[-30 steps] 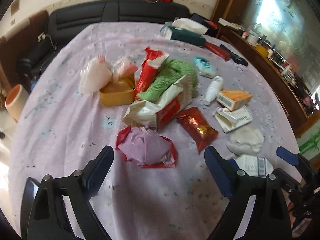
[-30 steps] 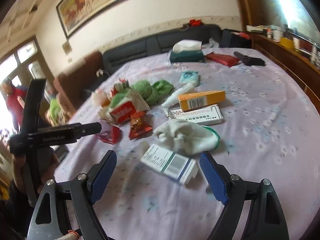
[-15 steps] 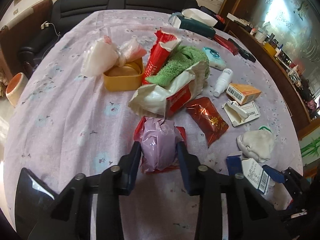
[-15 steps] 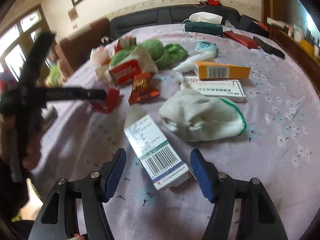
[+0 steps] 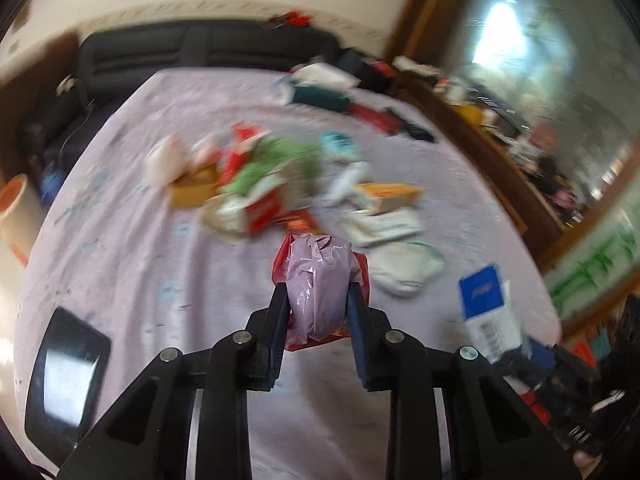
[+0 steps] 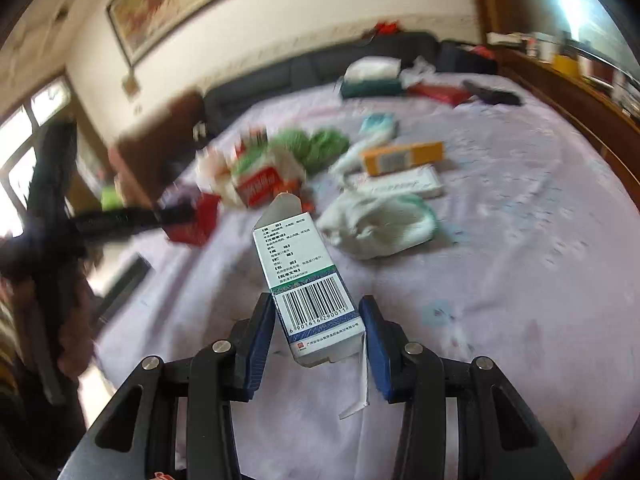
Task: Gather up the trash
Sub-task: 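Carry the pink wrapper and white box to the red basket with both tools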
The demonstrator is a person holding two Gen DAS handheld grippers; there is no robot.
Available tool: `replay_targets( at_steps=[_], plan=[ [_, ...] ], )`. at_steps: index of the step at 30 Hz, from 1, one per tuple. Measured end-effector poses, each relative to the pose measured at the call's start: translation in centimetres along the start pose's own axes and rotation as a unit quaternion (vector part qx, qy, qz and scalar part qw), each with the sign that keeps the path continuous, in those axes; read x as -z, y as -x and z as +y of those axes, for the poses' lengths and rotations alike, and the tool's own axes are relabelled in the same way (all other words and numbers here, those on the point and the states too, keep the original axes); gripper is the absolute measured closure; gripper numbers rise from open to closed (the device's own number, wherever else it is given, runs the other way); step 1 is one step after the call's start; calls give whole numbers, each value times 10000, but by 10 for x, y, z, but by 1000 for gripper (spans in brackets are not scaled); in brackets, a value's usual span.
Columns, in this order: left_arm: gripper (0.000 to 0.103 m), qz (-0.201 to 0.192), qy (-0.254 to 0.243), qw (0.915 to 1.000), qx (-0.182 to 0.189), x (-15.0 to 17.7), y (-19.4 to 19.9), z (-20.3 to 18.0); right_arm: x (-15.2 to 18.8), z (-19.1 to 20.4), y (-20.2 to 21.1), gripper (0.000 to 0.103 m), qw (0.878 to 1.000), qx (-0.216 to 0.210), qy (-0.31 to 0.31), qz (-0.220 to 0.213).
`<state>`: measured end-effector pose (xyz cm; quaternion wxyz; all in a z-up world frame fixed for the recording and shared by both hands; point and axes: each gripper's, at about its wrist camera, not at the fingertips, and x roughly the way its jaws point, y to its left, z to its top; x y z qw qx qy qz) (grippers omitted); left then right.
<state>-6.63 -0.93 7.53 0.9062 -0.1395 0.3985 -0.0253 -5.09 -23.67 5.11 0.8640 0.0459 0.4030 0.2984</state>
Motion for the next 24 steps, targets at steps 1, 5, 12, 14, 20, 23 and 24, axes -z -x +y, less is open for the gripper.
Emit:
replay_targets(
  at_steps=[1,5,12,14,20,23,24],
  plan=[
    [76,-125,-139,9998,82,2,10,-14,3,-1,22,57,9996,54,-149,-246],
    [76,-360,-647,9960,497,10,40,-65,13,-1,94,57,9927,396,-495,-1025],
    [76,-705,-1279,9838,1039,22,83,-132,33,0,199,57,9688,1148,-804,-2042],
    [76,-837,-1429,9804,1065,24,93,-147,38,-1,222,57,9617,1293,-887,-2250],
    [76,-958,-1817,9696,1330,33,110,-188,57,-2,278,57,9368,1865,-1086,-2752],
    [76,-958,-2004,9632,1515,39,113,-210,68,-3,299,57,9261,2078,-1182,-2918],
    [76,-964,-2066,9612,1555,41,114,-217,70,-5,304,57,9232,2131,-1225,-2955]
  ],
)
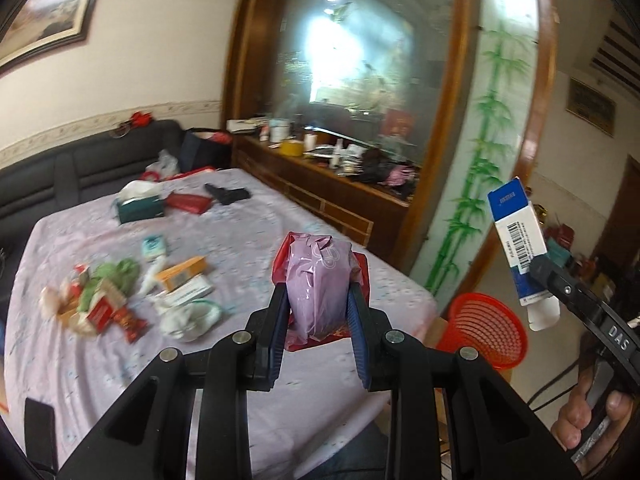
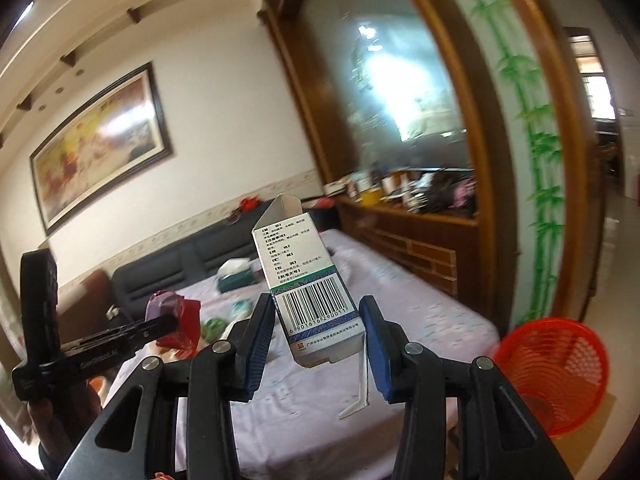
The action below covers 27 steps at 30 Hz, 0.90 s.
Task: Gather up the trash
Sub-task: 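Carry the pink wrapper and white box to the red basket with both tools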
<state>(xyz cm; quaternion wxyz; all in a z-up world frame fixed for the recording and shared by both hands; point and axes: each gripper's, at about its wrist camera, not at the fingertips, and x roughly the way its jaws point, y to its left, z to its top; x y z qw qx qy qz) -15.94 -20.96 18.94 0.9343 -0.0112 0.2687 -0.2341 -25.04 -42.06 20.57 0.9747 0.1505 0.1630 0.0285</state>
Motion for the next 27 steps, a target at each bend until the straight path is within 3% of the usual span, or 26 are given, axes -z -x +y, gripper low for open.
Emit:
replay_targets(
  at_steps=[6,12,18,23,27],
  plan=[
    [76,137,-280,9982,515,-6,-26,-43,-4,-34,26,56,9983,440,-333,-206],
    [76,438,-569,9904,1184,-9,-61,-94,-1,-87,48,56,9903,1055,-814,-395],
    [75,840,-753,9753,1897,-8,-105,-145,10,-138,61,56,9778,1576,-1328,-370],
    [74,1304,-1012,9537,2513,4,-151,-191,28,-180,64,56,9657,1904,-1746,-262],
    [74,1602,-1291,9389,2759,26,-195,-222,46,-211,64,56,9552,2056,-2126,-85]
  ],
)
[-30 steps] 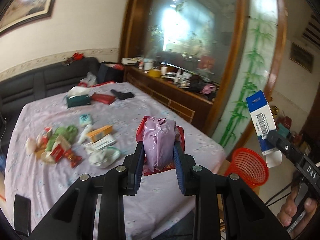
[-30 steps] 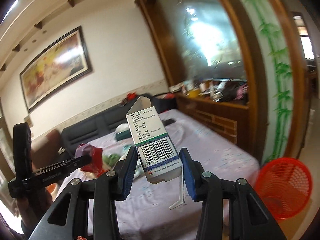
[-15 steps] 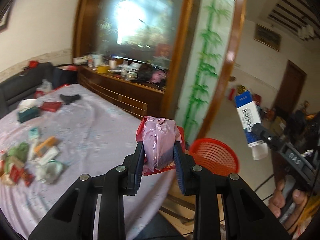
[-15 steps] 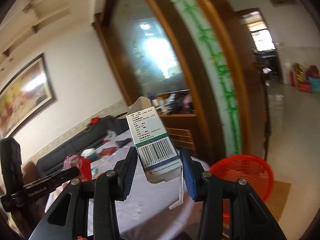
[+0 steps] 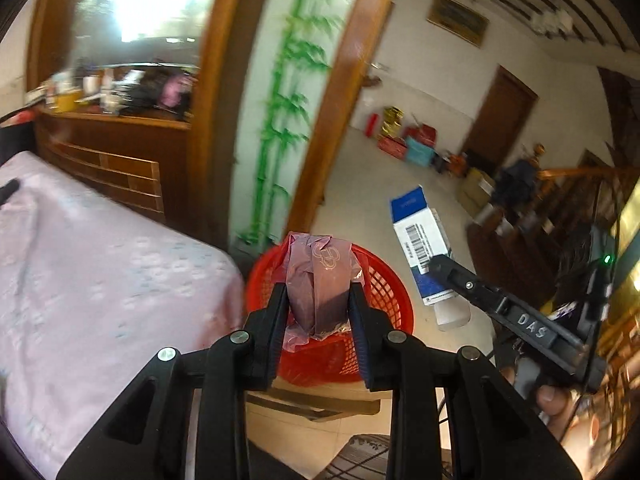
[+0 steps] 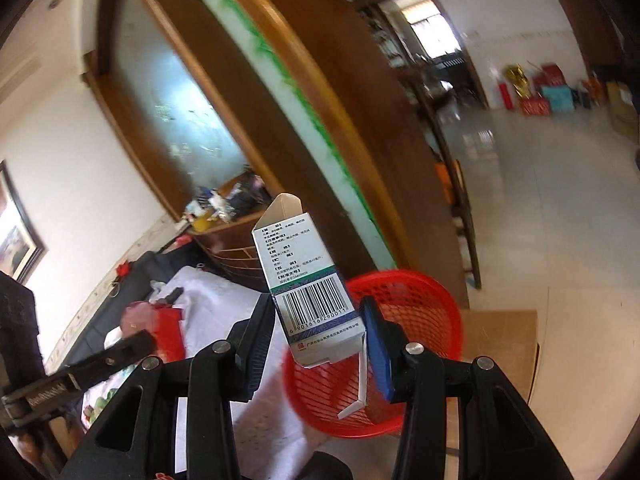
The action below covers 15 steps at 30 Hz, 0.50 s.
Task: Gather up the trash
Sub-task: 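Carry the pink wrapper and white box to the red basket with both tools, then open both tools over the red basket and return to the table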
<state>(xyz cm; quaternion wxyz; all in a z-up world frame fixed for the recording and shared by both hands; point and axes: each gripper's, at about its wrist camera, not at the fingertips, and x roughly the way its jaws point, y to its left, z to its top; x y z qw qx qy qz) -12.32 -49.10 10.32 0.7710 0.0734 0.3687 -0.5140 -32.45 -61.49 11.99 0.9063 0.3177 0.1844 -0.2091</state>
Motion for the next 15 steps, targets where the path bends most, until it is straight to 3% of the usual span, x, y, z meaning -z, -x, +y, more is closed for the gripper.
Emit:
replay_targets(
  at_steps=[5,10,15],
  plan=[
    [74,435,100,9990,19,0,-53,2,0,-20,-15,56,9996,141,-193,162],
    [71,557,-17,9984,116,1,-78,-2,-1,-31,-29,56,9989,281,-263,267],
    [48,792,140,9966,156,11,-103,9,-3,-40,-40,53,9981,289,-431,343]
  ],
)
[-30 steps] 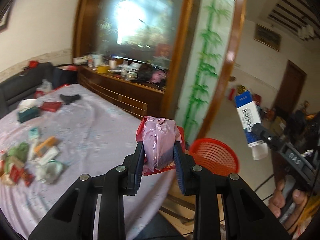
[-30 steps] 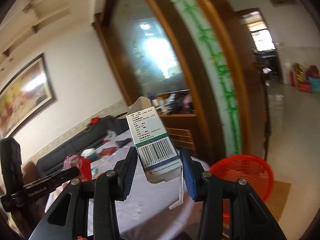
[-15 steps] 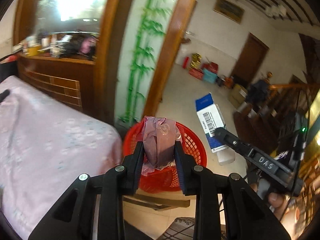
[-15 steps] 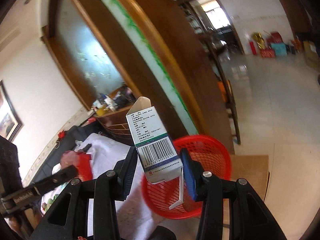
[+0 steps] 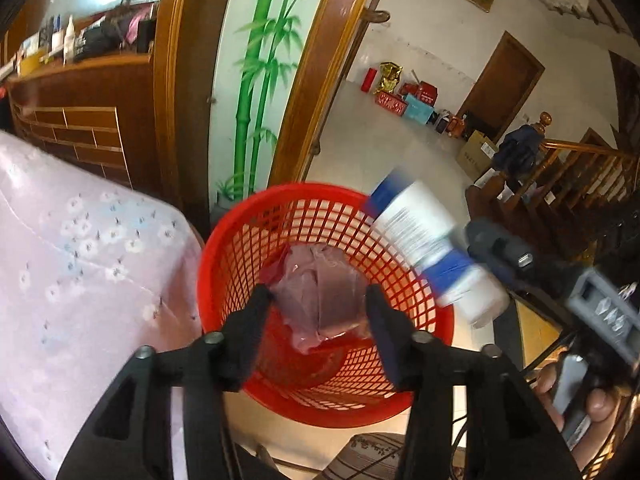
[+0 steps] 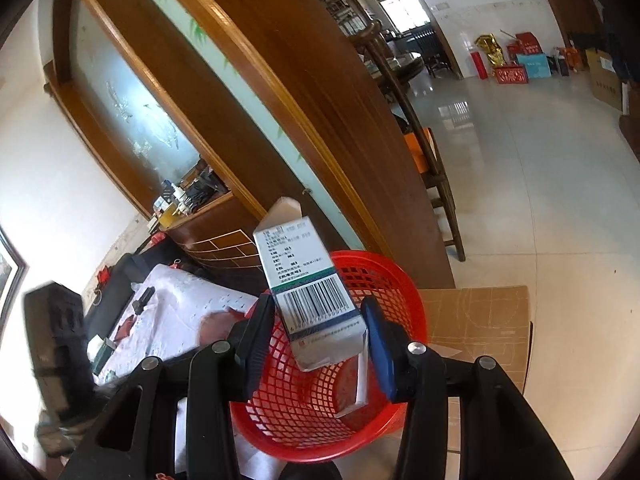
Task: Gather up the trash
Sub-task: 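Open both tools over the red basket and return to the table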
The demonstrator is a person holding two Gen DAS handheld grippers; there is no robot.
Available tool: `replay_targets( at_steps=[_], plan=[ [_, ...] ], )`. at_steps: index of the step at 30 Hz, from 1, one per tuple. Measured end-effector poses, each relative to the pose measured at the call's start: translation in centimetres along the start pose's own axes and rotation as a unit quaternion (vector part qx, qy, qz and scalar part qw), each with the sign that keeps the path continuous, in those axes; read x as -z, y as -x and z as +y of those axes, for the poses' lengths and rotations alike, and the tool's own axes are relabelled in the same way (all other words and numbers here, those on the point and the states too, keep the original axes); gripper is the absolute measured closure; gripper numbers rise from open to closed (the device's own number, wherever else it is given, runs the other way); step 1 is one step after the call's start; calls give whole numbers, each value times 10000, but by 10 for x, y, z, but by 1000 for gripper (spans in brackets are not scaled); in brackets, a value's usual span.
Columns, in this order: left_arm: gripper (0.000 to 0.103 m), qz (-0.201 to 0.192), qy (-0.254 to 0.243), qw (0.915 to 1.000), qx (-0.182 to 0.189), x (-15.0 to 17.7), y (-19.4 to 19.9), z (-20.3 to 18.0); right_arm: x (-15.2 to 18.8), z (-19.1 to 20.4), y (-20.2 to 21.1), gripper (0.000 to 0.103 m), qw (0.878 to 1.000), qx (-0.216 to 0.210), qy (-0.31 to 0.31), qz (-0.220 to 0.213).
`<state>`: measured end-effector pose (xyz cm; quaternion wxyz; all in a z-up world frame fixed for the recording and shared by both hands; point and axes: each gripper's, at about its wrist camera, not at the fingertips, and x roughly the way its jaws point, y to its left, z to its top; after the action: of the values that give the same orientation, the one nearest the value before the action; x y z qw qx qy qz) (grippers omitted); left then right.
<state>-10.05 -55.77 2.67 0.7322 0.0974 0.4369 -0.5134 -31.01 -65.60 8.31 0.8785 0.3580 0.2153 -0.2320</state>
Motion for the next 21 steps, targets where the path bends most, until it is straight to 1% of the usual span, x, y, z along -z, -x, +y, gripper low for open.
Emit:
replay_targets(
  at_steps=[2,3,4,5,6,7,9,11,12,13,15,16,17,19,20,21],
  plan=[
    [39,-24,56,10000,-66,5,6,4,-2,-5,-1,40,9999,-93,-120,5],
    [38,-76,51,9999,-76,6,12,4,-3,-3,-2,36,9998,-91,-158,-15],
    [38,-212,38,9996,-158,9,24,6,-4,-2,1,34,9998,-100,-168,-36],
    [36,-339,42,9991,-244,11,36,7,-4,0,6,34,9998,-141,-136,-90],
    [32,-455,52,9983,-346,13,48,8,-3,2,7,34,9997,-161,-103,-130],
    [30,-590,78,9971,-476,15,62,9,-3,8,11,33,9997,-163,-2,-202],
    [21,-905,165,9935,-671,21,94,15,-1,24,21,28,9987,-216,275,-369],
    [17,-1266,245,9862,-1037,32,132,22,4,48,31,21,9961,-276,618,-566],
    [15,-1368,267,9833,-1173,37,144,25,6,57,32,19,9948,-291,747,-628],
    [15,-1488,297,9781,-1425,44,162,29,11,78,39,16,9915,-308,1001,-767],
    [14,-1663,370,9696,-1758,56,190,40,18,106,43,10,9854,-376,1384,-913],
    [14,-1732,481,9643,-1944,64,205,48,26,129,46,4,9792,-432,1694,-1033],
    [14,-1799,589,9604,-2045,72,217,57,31,142,46,0,9756,-449,1838,-1115],
    [9,-1923,941,9502,-2265,92,243,77,44,174,44,0,9674,-609,2131,-1228],
    [9,-1976,1168,9437,-2384,104,257,90,49,185,42,0,9657,-671,2199,-1205],
    [9,-2004,1312,9393,-2455,111,266,100,56,197,40,0,9649,-716,2223,-1201]
  ],
)
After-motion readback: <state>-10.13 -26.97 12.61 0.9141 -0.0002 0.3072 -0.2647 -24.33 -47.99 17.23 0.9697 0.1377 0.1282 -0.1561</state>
